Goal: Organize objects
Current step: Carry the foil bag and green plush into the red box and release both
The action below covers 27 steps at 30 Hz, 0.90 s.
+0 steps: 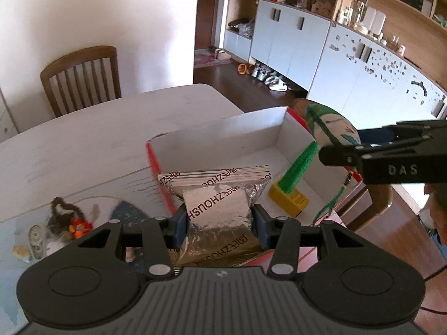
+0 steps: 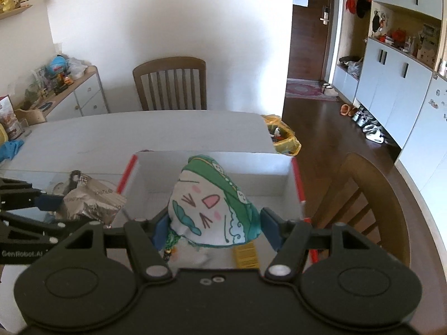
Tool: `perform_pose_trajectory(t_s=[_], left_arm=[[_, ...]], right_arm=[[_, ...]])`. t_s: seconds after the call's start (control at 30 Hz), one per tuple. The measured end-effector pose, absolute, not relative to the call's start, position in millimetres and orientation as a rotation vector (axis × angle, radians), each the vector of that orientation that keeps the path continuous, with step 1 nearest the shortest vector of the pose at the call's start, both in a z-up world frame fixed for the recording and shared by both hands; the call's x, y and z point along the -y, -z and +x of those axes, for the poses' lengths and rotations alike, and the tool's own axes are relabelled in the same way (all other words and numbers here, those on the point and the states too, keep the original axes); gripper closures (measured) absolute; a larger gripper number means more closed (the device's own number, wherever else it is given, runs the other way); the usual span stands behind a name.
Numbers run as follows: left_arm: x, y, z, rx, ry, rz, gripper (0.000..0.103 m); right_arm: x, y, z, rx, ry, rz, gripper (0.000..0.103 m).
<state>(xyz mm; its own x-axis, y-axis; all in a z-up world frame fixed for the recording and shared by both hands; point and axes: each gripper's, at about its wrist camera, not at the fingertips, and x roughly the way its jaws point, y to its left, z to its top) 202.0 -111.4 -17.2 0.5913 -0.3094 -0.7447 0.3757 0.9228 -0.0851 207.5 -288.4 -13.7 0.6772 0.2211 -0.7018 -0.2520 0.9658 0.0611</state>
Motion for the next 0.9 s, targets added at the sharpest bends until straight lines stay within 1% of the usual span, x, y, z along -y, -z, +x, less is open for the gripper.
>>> perform_pose_trajectory(t_s=[0.3, 0.9], left_arm=[[159.3, 37.3, 219.2, -0.900, 0.416, 0.128, 0.055], [213.7, 93.6, 248.7, -1.016, 0.453, 0.214, 0.055]], right_arm=[[311.0, 27.0, 240.5, -0.801, -0.280, -0.075, 0.037], [303.9, 88.1, 301.8, -0.913, -0.310, -0.143, 0.037]])
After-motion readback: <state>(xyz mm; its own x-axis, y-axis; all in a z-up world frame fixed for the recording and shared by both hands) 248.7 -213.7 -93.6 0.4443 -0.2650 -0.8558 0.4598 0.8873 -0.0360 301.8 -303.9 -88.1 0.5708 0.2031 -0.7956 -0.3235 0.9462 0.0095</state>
